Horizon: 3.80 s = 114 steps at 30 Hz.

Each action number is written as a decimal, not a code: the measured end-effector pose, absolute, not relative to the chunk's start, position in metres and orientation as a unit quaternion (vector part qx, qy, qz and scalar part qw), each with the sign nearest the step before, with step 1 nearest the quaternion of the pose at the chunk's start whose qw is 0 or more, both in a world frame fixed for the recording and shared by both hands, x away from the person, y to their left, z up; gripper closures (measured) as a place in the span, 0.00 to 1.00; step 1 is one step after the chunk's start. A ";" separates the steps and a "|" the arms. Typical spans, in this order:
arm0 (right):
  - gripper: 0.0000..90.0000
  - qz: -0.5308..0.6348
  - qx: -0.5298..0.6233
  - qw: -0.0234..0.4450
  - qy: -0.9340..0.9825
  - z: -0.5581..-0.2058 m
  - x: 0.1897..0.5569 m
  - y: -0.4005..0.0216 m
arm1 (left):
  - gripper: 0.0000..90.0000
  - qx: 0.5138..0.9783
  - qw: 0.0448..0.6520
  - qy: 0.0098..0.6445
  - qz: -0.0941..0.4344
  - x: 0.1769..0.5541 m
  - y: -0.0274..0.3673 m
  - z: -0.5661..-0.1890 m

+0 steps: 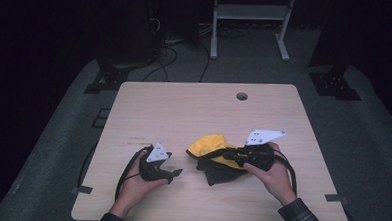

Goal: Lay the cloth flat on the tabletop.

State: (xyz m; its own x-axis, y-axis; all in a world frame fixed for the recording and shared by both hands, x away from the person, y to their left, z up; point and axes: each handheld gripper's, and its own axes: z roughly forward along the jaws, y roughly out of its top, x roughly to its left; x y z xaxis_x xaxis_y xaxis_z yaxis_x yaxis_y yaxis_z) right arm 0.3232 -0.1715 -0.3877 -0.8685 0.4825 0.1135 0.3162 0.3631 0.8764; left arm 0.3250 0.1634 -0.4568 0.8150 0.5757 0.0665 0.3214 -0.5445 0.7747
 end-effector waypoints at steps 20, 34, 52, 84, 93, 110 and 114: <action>0.90 0.558 0.196 0.085 0.802 -0.345 0.312 -0.188 | 0.88 0.869 0.405 0.261 0.111 0.376 0.106 -0.465; 0.90 0.553 0.231 0.111 0.793 -0.343 0.319 -0.211 | 0.97 0.810 0.501 0.278 0.120 0.357 0.161 -0.402; 0.86 0.437 0.350 0.089 0.824 -0.409 0.370 -0.218 | 0.97 0.818 0.491 0.297 0.049 0.346 0.159 -0.418; 0.69 0.357 0.295 0.148 0.874 -0.458 0.391 -0.114 | 0.97 0.848 0.434 0.304 0.020 0.355 0.141 -0.452; 0.97 0.368 0.325 0.127 0.862 -0.463 0.399 -0.122 | 0.97 0.851 0.429 0.302 0.028 0.354 0.143 -0.450; 0.98 0.503 0.367 0.166 0.765 -0.385 0.369 -0.235 | 0.96 0.818 0.460 0.327 0.112 0.356 0.188 -0.407; 0.98 0.517 0.385 0.177 0.743 -0.373 0.365 -0.260 | 0.96 0.819 0.452 0.327 0.130 0.356 0.191 -0.402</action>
